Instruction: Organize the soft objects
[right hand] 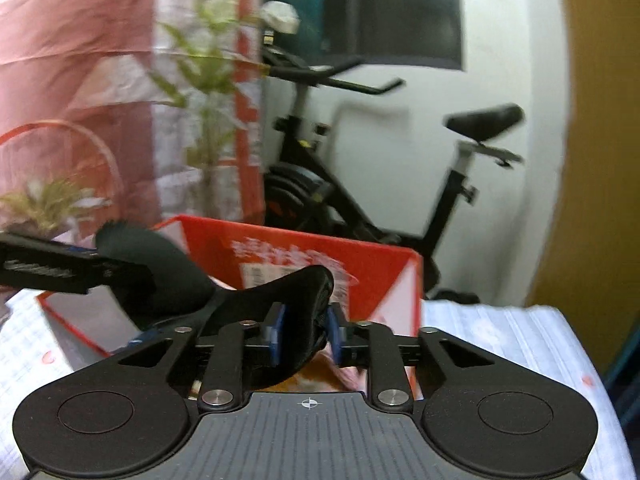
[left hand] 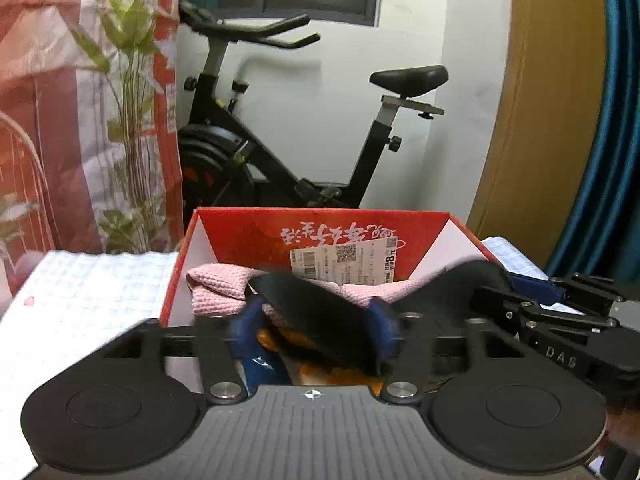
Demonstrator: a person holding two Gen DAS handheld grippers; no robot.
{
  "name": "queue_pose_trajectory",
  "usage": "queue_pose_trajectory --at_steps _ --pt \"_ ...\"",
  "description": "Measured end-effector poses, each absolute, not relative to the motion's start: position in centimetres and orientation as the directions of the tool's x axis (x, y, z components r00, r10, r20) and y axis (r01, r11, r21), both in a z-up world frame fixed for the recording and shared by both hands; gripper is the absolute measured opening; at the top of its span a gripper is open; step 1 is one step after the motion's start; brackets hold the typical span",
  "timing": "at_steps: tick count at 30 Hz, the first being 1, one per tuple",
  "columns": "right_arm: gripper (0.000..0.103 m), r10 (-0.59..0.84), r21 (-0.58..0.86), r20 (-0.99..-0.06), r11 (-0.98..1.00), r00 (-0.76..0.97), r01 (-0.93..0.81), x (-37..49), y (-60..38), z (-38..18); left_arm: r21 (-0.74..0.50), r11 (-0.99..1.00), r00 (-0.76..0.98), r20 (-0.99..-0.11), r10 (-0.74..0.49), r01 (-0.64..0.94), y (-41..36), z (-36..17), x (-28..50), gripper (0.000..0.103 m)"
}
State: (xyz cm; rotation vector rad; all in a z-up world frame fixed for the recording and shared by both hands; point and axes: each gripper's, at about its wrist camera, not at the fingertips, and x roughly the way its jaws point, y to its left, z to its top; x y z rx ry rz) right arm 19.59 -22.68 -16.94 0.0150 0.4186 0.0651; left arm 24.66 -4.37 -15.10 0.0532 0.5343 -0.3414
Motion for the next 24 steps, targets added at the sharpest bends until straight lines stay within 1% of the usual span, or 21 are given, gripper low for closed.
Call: queue_pose_trajectory --at_steps 1,3,7,8,12,16,18,21,24 --pt "0.031 0.06 0.032 -0.404 0.998 0.913 -0.052 19.5 -23.0 -17.3 -0.031 0.942 0.809 -0.505 -0.302 0.333 -4.3 -15.1 24.5 0.068" --pt "0.032 0.046 0.04 -0.401 0.999 0.915 -0.032 19.2 -23.4 -17.9 -0.032 0.943 0.805 -0.512 -0.301 0.332 -4.0 -15.1 24.6 0.07" --pt "0.04 0.02 0.055 -0.374 0.998 0.927 0.0 18.1 -24.3 -18.1 -0.041 0.95 0.813 -0.506 -0.287 0.31 -3.3 -14.7 24.4 0.075" --pt "0.04 0.002 0.043 -0.365 0.999 0.931 0.015 17.8 -24.4 -18.0 -0.045 0.951 0.816 -0.503 -0.285 0.305 -3.0 -14.5 24.1 0.075" --pt "0.042 0.001 0.055 -0.321 0.998 0.947 0.017 15.6 -24.4 -17.3 -0.089 0.952 0.817 -0.493 -0.298 0.293 -1.7 -14.1 21.7 0.076" --pt "0.043 0.047 0.11 -0.289 0.994 0.956 -0.016 12.0 -24.3 -16.8 -0.156 0.944 0.801 -0.499 -0.329 0.29 0.3 -14.7 17.4 0.077" --pt "0.043 0.067 0.104 -0.282 0.994 0.957 -0.039 10.1 -23.9 -16.7 -0.182 0.943 0.792 -0.511 -0.333 0.279 1.2 -15.6 15.3 0.08" --pt "0.046 0.095 0.088 -0.286 0.993 0.954 -0.072 6.7 -23.2 -17.5 -0.235 0.936 0.762 -0.544 -0.35 0.262 2.5 -17.4 12.7 0.08" --pt "0.047 0.112 0.08 -0.344 0.993 0.932 -0.089 4.1 -22.7 -19.2 -0.249 0.934 0.729 -0.586 -0.355 0.254 3.0 -19.5 10.2 0.08"
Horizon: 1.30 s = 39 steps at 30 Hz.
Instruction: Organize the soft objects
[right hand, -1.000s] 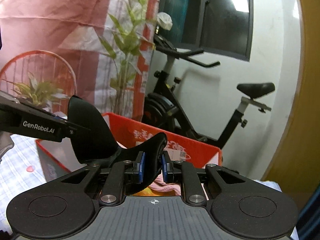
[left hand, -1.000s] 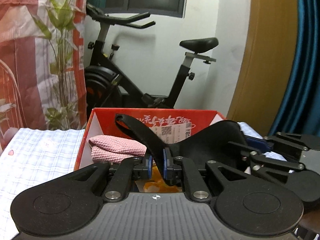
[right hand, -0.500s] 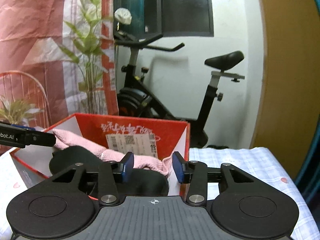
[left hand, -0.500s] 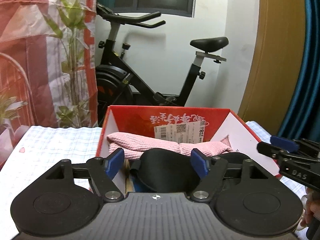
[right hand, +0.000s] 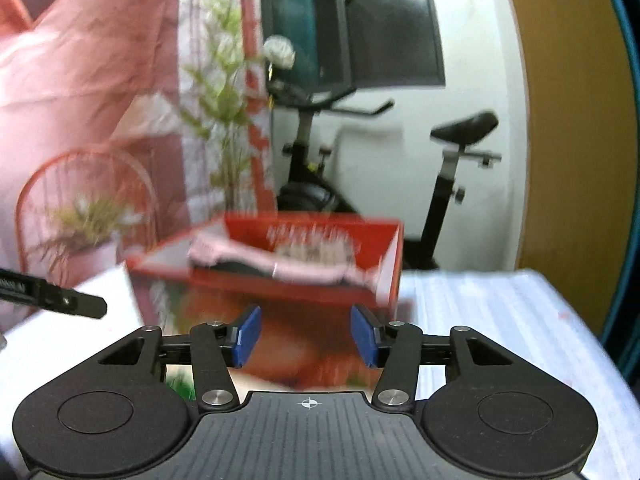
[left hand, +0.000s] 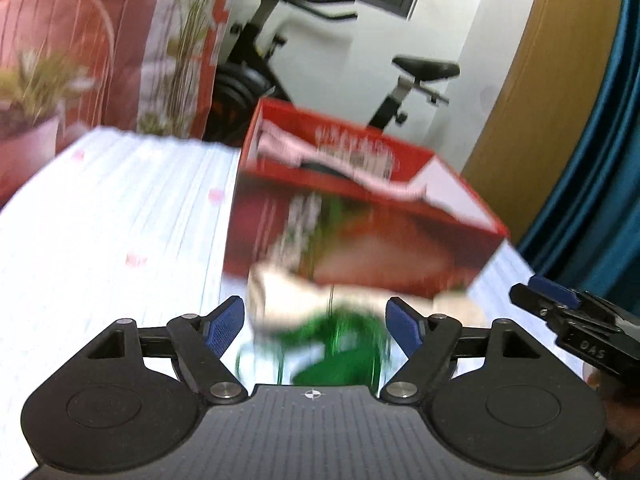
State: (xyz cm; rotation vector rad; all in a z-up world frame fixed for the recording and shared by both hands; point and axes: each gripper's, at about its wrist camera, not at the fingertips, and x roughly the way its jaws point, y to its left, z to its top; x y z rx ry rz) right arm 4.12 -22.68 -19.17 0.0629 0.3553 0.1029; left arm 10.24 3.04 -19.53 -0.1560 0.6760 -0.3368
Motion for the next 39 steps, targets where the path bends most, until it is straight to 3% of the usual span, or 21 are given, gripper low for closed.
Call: queue_pose_trajectory --at_steps 7,18,21,23,25,39 --pt "0.047 0.149 0.066 -0.492 0.989 0.858 -0.133 1.4 -20.1 -23.2 -0.244 0.945 0.663 -0.674 -0.327 0.217 4.1 -23.7 7.9 0.08" --pt "0.059 0.21 0.029 -0.573 0.971 0.792 -0.237 0.4 -16.0 -25.2 -0.172 0.945 0.624 -0.716 -0.314 0.278 1.8 -26.3 7.1 0.076" --pt "0.059 0.202 0.025 -0.594 0.972 0.778 -0.233 0.6 -16.0 -25.8 -0.166 0.947 0.636 -0.707 -0.309 0.276 1.9 -26.4 7.2 0.067" --pt "0.061 0.19 0.031 -0.609 0.976 0.77 -0.216 0.9 -16.2 -26.1 -0.154 0.948 0.642 -0.704 -0.303 0.279 1.7 -26.3 7.1 0.054" --pt "0.061 0.187 0.045 -0.618 0.978 0.763 -0.203 1.3 -16.5 -26.4 -0.142 0.947 0.645 -0.703 -0.301 0.288 1.6 -26.1 6.9 0.03" --pt "0.061 0.246 0.146 -0.617 0.969 0.747 -0.198 3.7 -15.9 -27.2 -0.171 0.943 0.644 -0.695 -0.321 0.286 1.8 -26.3 7.0 0.023"
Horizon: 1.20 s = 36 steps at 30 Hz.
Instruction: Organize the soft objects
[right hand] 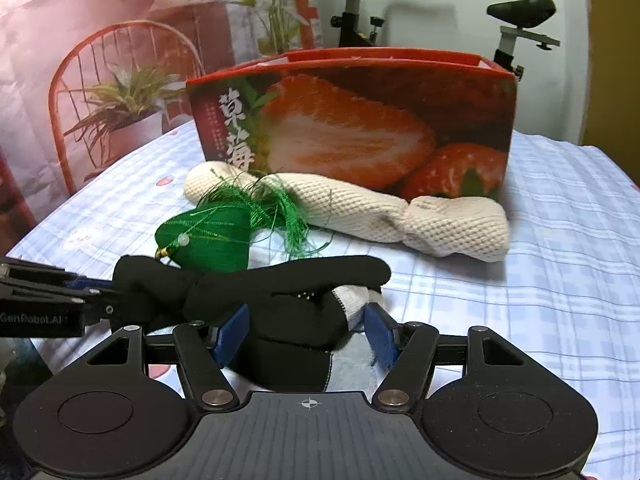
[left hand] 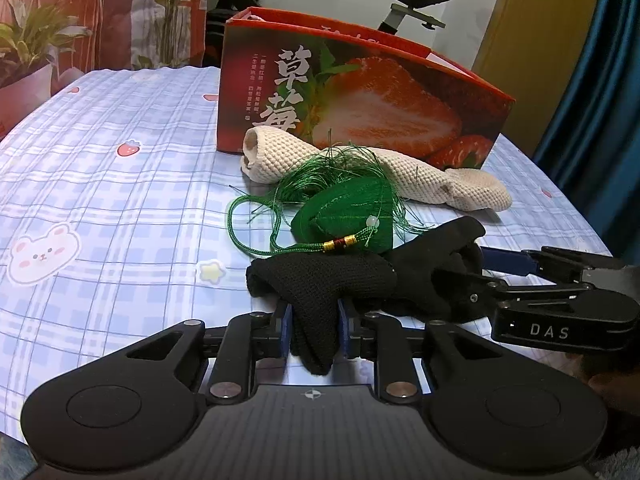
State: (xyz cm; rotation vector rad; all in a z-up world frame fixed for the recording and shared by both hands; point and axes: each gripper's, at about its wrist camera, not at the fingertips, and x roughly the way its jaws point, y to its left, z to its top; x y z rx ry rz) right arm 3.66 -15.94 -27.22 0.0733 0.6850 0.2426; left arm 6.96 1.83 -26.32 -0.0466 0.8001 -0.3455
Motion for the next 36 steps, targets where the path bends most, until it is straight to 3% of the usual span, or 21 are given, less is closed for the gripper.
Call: queue_pose_trajectory --at_steps 2,7,10,15,25,36 --pt "0.058 0.255 0.154 -0.617 0.967 0.745 -0.203 3.6 -15.9 -27.3 -0.167 0.943 0.645 -0.694 -0.319 0.287 1.8 -26.3 6.9 0.023" --pt "0.029 0.291 0.155 -0.617 0.956 0.731 -0.249 3.1 -15.4 -27.2 -0.165 0.944 0.646 -0.695 -0.316 0.285 1.8 -26.3 6.9 0.019" --pt "0.019 0.326 0.178 -0.614 0.945 0.719 -0.276 2.9 -15.2 -27.0 -0.153 0.948 0.655 -0.692 -0.305 0.28 1.6 -26.1 6.9 0.018" --pt "0.017 0.357 0.192 -0.579 0.933 0.733 -0.303 2.3 -15.4 -26.3 -0.16 0.947 0.688 -0.655 -0.313 0.278 2.0 -25.1 6.6 0.017" --pt "0.017 0.372 0.184 -0.389 0.928 0.843 -0.324 1.2 -15.9 -20.9 -0.124 0.945 0.816 -0.478 -0.325 0.303 2.3 -18.9 6.0 0.017" --pt "0.017 0.308 0.18 -0.283 0.947 0.909 -0.265 5.9 -17.9 -15.7 -0.113 0.932 0.84 -0.407 -0.359 0.343 0.1 -14.5 11.1 0.017"
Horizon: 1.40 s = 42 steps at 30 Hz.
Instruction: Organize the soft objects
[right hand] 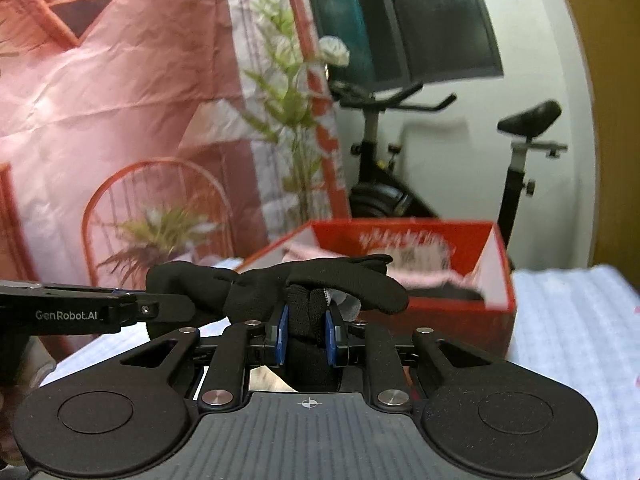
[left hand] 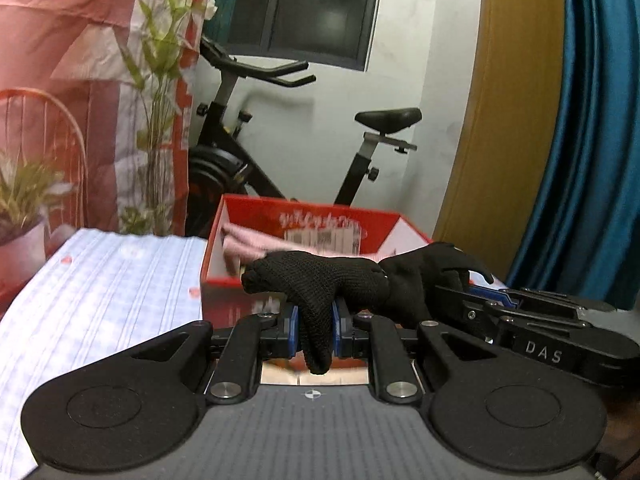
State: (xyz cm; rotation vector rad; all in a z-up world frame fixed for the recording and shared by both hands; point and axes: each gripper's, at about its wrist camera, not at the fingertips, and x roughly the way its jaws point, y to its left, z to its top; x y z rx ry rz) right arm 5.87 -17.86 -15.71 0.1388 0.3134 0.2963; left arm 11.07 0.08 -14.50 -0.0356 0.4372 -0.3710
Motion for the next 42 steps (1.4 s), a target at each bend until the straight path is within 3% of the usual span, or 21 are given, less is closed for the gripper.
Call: queue_pose_trajectory --at_steps 16,30,42 --pt "0.017 0.246 0.124 -0.258 0.967 0.934 -0.221 13.8 -19.3 -13.8 -0.031 0.932 0.846 -0.408 -0.342 0.361 -2.8 -13.0 18.3 0.017" --pt "0.017 0.17 0.128 -0.404 0.983 0.899 -0.128 22.1 -18.9 -17.0 0.025 0.931 0.809 -0.504 -0.302 0.363 -4.4 -14.9 25.9 0.017" --pt "0.017 0.133 0.14 -0.517 0.988 0.846 -0.069 25.4 -19.8 -18.5 -0.023 0.912 0.728 -0.594 -0.342 0.411 -4.9 -17.7 29.7 0.018"
